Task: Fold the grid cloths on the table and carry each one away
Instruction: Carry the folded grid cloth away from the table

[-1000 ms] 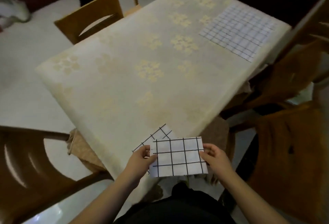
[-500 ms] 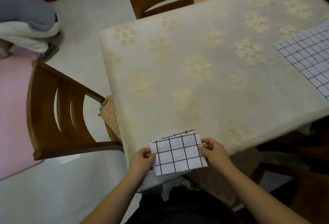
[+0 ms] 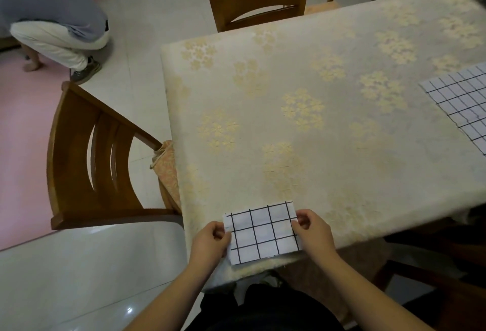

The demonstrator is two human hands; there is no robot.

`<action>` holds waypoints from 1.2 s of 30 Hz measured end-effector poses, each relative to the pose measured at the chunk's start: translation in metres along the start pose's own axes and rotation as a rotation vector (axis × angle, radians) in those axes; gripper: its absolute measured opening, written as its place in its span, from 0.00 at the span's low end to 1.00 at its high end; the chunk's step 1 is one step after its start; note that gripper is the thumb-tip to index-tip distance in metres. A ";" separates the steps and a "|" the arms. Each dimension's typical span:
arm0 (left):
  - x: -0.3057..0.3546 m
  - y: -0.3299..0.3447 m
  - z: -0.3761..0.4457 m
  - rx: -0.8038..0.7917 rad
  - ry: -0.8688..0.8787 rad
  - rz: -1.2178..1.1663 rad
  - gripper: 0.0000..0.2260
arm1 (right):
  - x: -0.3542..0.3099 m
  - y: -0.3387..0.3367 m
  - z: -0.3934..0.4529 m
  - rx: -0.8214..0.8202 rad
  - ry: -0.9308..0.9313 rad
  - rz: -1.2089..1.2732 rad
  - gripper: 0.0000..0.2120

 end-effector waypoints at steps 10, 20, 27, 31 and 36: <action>0.008 0.017 -0.013 0.365 0.717 0.537 0.16 | -0.003 0.018 -0.017 0.132 -0.516 -0.313 0.18; 0.001 0.058 0.002 0.060 0.742 0.957 0.30 | 0.007 0.052 0.000 -0.151 -0.496 -0.805 0.31; -0.015 0.043 0.008 0.004 0.645 1.007 0.37 | 0.016 0.042 0.009 -0.179 -0.468 -0.859 0.32; -0.026 0.023 0.011 -0.020 0.607 1.062 0.43 | 0.024 0.027 0.014 -0.167 -0.428 -0.887 0.34; -0.028 0.020 0.016 -0.086 0.584 1.102 0.46 | 0.027 0.025 0.017 -0.169 -0.449 -0.907 0.35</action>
Point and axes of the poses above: each hand's wrist, its own z-axis towards the middle knuckle, its own y-axis out of the palm, x = y × z, the point moved 2 cm from there along z, towards the middle knuckle, and after that the axes turned 9 degrees about z, right-handed, at the moved point
